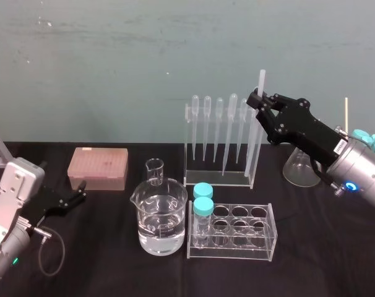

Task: Pick up the stirring rod with one hand, then place it down.

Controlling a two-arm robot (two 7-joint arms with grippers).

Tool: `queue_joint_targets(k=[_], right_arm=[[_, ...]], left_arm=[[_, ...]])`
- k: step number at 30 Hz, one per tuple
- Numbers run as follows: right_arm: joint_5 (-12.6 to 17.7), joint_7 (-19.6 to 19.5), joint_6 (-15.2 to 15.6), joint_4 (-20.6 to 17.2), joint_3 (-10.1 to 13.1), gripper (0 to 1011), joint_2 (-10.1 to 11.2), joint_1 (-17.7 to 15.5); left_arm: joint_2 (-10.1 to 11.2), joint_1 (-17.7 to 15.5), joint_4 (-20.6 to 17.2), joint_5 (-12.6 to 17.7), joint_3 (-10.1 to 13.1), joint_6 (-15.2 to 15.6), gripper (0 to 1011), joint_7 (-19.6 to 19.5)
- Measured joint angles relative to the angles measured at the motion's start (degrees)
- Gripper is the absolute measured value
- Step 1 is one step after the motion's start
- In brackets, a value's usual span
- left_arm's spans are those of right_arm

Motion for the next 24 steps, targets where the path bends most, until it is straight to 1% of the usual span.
queue_joint_targets(k=[7, 15, 19, 24], right_arm=[[-0.72, -0.03, -0.16, 0.60, -0.60, 68, -0.02, -0.39], [-3.51, -0.01, -1.71, 2.95, -2.03, 69, -0.29, -1.49], [-4.68, 0.05, -2.65, 4.88, -2.42, 69, -1.00, -1.67], [-5.03, 0.59, -3.86, 6.67, -2.45, 68, -2.16, -1.35]], left_arm=[[0.00, 0.00, 0.00, 0.00, 0.00, 0.00, 1000, 0.00], [0.00, 0.00, 0.00, 0.00, 0.00, 0.00, 1000, 0.00], [0.00, 0.00, 0.00, 0.00, 0.00, 0.00, 1000, 0.00], [0.00, 0.00, 0.00, 0.00, 0.00, 0.00, 1000, 0.00]])
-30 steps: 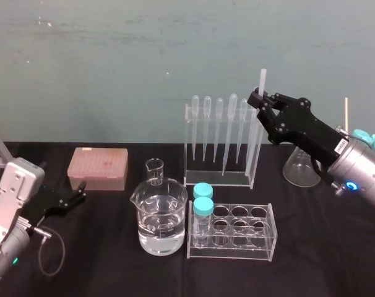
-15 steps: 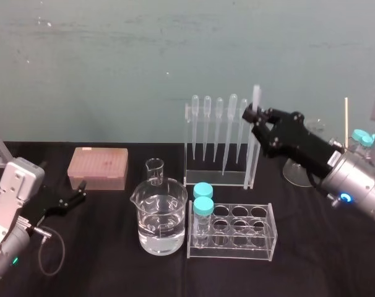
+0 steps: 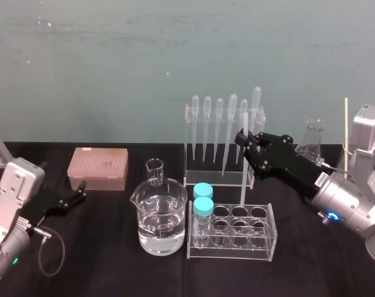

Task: Pick up the stirring rod with one hand, then place it down.

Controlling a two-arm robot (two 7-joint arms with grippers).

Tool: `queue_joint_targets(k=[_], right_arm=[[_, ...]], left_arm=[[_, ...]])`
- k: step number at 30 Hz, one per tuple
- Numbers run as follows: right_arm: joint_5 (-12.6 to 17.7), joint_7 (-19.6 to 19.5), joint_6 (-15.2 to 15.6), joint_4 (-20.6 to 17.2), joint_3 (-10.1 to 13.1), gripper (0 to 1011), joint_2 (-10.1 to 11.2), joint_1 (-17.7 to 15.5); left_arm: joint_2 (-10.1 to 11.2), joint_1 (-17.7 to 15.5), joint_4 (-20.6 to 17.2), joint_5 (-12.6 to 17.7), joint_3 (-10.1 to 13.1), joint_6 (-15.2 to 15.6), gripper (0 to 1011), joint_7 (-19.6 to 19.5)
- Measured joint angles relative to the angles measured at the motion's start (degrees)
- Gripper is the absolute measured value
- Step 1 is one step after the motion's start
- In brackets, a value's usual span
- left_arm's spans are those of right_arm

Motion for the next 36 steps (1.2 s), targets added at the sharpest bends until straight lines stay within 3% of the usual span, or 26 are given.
queue_joint_targets(k=[18, 26, 36], right_arm=[[-0.60, 0.67, 0.08, 4.02, -0.27, 69, -2.16, 0.58], [-1.19, 2.09, -2.24, 7.26, -0.63, 68, -3.48, 1.08], [-2.97, 2.07, -2.30, 8.84, -1.23, 68, -3.56, 0.62]], left_arm=[[0.00, 0.00, 0.00, 0.00, 0.00, 0.00, 1000, 0.00], [0.00, 0.00, 0.00, 0.00, 0.00, 0.00, 1000, 0.00], [0.00, 0.00, 0.00, 0.00, 0.00, 0.00, 1000, 0.00]])
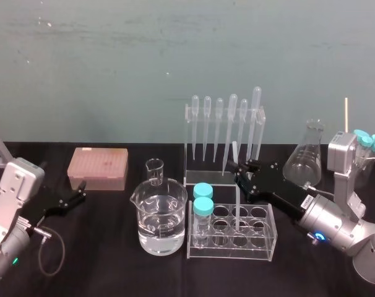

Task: Pick up the stirring rod with one hand, then place it down.

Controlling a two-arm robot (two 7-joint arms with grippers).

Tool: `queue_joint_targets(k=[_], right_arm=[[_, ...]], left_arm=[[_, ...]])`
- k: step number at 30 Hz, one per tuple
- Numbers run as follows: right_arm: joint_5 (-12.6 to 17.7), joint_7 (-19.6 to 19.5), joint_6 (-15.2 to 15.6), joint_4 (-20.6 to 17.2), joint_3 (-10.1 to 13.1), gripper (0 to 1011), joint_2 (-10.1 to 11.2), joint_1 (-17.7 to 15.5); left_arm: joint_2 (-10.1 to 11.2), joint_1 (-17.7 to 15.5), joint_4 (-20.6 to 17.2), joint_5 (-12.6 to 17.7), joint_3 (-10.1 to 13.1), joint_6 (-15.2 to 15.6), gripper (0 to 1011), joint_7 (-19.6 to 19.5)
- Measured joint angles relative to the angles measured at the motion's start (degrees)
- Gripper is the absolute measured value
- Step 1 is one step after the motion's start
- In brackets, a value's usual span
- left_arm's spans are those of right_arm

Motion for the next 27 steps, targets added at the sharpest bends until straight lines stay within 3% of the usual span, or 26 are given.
queue_joint_targets(k=[9, 27], right_arm=[[-1.31, -0.63, -0.37, 2.27, -0.01, 68, -0.69, 0.20], [-1.05, -0.63, -1.00, 2.95, 0.77, 70, -1.48, 0.48]], left_arm=[[0.00, 0.00, 0.00, 0.00, 0.00, 0.00, 1000, 0.00], [0.00, 0.00, 0.00, 0.00, 0.00, 0.00, 1000, 0.00]])
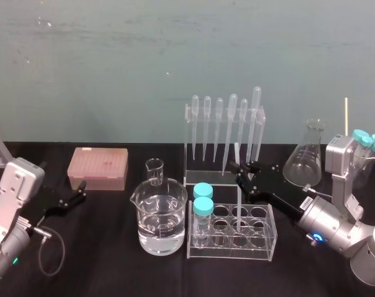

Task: Pick up the stirring rod with one hand, then place it down.

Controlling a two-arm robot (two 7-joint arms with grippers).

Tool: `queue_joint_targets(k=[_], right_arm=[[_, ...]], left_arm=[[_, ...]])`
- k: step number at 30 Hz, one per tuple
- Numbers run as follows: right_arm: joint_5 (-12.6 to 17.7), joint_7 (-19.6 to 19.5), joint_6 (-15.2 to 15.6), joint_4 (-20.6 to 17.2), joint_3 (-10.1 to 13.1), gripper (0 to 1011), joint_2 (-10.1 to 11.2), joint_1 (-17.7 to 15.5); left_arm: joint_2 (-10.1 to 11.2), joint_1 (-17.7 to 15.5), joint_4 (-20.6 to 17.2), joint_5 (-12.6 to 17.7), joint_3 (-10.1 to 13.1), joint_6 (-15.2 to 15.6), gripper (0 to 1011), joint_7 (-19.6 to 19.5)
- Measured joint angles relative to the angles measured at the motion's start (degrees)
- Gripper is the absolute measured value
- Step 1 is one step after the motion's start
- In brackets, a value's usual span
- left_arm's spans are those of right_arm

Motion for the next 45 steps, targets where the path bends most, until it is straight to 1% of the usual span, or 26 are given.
queue_joint_targets(k=[1, 2, 4, 5, 7, 8, 11, 12, 13, 15, 17, 20, 21, 23, 24, 27, 28, 29, 31, 37, 38, 40, 41, 44, 45], right_arm=[[0.01, 0.00, 0.01, 0.00, 0.00, 80, 0.01, 0.00], [0.02, 0.00, 0.03, -0.02, -0.01, 123, 0.02, 0.00], [0.04, 0.00, 0.06, -0.04, -0.03, 160, 0.03, -0.01], [0.05, 0.00, 0.08, -0.04, -0.03, 213, 0.03, -0.02], [0.05, 0.00, 0.10, -0.04, -0.04, 255, 0.04, -0.02], [0.05, 0.00, 0.12, -0.05, -0.05, 315, 0.05, -0.03], [0.06, 0.00, 0.16, -0.07, -0.06, 377, 0.06, -0.04], [0.05, 0.00, 0.17, -0.07, -0.08, 435, 0.07, -0.04], [0.06, -0.01, 0.17, -0.08, -0.08, 458, 0.07, -0.05], [0.06, 0.00, 0.19, -0.09, -0.09, 541, 0.08, -0.05], [0.05, -0.01, 0.20, -0.10, -0.09, 582, 0.09, -0.05], [0.05, -0.01, 0.22, -0.11, -0.09, 703, 0.11, -0.05], [0.05, -0.01, 0.22, -0.11, -0.09, 703, 0.11, -0.05], [0.05, -0.01, 0.23, -0.12, -0.09, 778, 0.12, -0.05], [0.05, -0.01, 0.24, -0.12, -0.09, 797, 0.12, -0.05], [-0.10, -2.17, 2.10, -1.68, 0.46, 887, 0.24, -0.58], [-0.21, -3.40, 3.06, -2.71, 0.85, 920, 0.42, -1.03], [-0.21, -3.40, 3.06, -2.71, 0.85, 951, 0.42, -1.03], [-0.51, -5.22, 4.38, -4.50, 1.53, 994, 0.78, -1.99], [-1.67, -9.56, 7.26, -8.00, 2.84, 1003, 1.68, -4.45], [-1.91, -11.39, 8.88, -9.68, 3.59, 1003, 2.09, -5.58], [-1.96, -13.53, 10.87, -11.48, 4.38, 1003, 2.52, -6.91], [-1.93, -15.45, 12.72, -13.45, 5.32, 1003, 2.96, -8.46], [-1.56, -18.58, 15.99, -16.94, 7.16, 1003, 3.63, -11.27], [-1.00, -20.58, 18.10, -19.05, 8.53, 1003, 3.96, -13.18]], left_arm=[[0.00, 0.00, 0.00, 0.00, 0.00, 0.00, 1000, 0.00], [0.00, 0.00, 0.00, 0.00, 0.00, 0.00, 1000, 0.00], [0.00, 0.00, 0.00, 0.00, 0.00, 0.00, 1000, 0.00], [0.00, 0.00, 0.00, 0.00, 0.00, 0.00, 1000, 0.00], [0.00, 0.00, 0.00, 0.00, 0.00, 0.00, 1000, 0.00], [0.00, 0.00, 0.00, 0.00, 0.00, 0.00, 1000, 0.00], [0.00, 0.00, 0.00, 0.00, 0.00, 0.00, 1000, 0.00], [0.00, 0.00, 0.00, 0.00, 0.00, 0.00, 1000, 0.00], [0.00, 0.00, 0.00, 0.00, 0.00, 0.00, 1000, 0.00], [0.00, 0.00, 0.00, 0.00, 0.00, 0.00, 1000, 0.00], [0.00, 0.00, 0.00, 0.00, 0.00, 0.00, 1000, 0.00], [0.00, 0.00, 0.00, 0.00, 0.00, 0.00, 1000, 0.00], [0.00, 0.00, 0.00, 0.00, 0.00, 0.00, 1000, 0.00], [0.00, 0.00, 0.00, 0.00, 0.00, 0.00, 1000, 0.00], [0.00, 0.00, 0.00, 0.00, 0.00, 0.00, 1000, 0.00], [0.00, 0.00, 0.00, 0.00, 0.00, 0.00, 1000, 0.00], [0.00, 0.00, 0.00, 0.00, 0.00, 0.00, 1000, 0.00], [0.00, 0.00, 0.00, 0.00, 0.00, 0.00, 1000, 0.00], [0.00, 0.00, 0.00, 0.00, 0.00, 0.00, 1000, 0.00], [0.00, 0.00, 0.00, 0.00, 0.00, 0.00, 1000, 0.00], [0.00, 0.00, 0.00, 0.00, 0.00, 0.00, 1000, 0.00], [0.00, 0.00, 0.00, 0.00, 0.00, 0.00, 1000, 0.00], [0.00, 0.00, 0.00, 0.00, 0.00, 0.00, 1000, 0.00], [0.00, 0.00, 0.00, 0.00, 0.00, 0.00, 1000, 0.00], [0.00, 0.00, 0.00, 0.00, 0.00, 0.00, 1000, 0.00]])
